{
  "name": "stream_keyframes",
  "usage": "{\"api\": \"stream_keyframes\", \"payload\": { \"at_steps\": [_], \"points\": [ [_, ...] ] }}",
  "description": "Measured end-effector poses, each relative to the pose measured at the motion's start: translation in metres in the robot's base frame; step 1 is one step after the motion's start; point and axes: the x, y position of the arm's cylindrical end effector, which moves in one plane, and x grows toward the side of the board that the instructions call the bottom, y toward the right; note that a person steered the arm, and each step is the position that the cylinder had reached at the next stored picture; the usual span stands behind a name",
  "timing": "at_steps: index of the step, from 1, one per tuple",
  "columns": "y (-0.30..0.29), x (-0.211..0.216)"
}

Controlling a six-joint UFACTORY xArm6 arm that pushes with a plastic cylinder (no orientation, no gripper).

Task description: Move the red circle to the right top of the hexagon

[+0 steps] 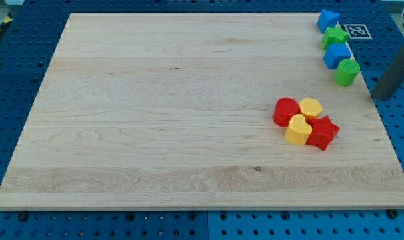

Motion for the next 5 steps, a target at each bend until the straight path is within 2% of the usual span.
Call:
{"api": "stream_keyframes", "payload": {
  "at_steps": [1,3,4,5],
  "points": [
    [-0.066,0.000],
    [-0.167,-0.026],
    [-0.215,-0.006],
    [-0.224,0.023]
  ]
}}
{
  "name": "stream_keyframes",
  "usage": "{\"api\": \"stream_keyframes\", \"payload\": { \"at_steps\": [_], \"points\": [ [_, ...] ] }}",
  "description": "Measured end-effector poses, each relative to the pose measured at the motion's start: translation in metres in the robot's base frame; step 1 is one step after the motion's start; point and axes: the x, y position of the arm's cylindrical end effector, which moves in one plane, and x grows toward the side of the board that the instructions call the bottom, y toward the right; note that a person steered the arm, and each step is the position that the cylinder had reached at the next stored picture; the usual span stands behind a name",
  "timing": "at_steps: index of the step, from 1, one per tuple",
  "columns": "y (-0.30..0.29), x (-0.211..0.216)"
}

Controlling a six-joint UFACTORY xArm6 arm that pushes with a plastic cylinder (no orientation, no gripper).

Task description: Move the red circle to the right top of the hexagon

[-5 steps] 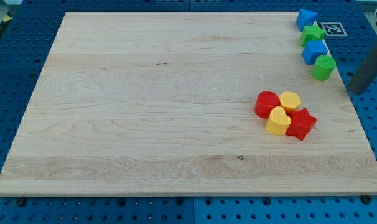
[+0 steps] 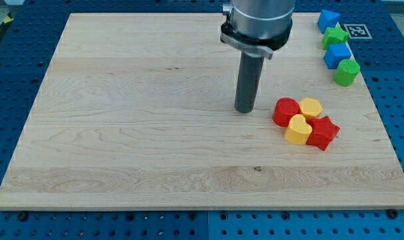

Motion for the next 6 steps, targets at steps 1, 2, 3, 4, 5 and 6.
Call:
{"api": "stream_keyframes", "payload": {
  "at_steps": [1,2,3,4,5,6],
  "points": [
    [0.009,0.021],
    [0.034,0.023],
    [0.060,0.020],
    [0.066,0.007],
    [0.074,-0.007],
    [0.090,-0.025]
  ]
}}
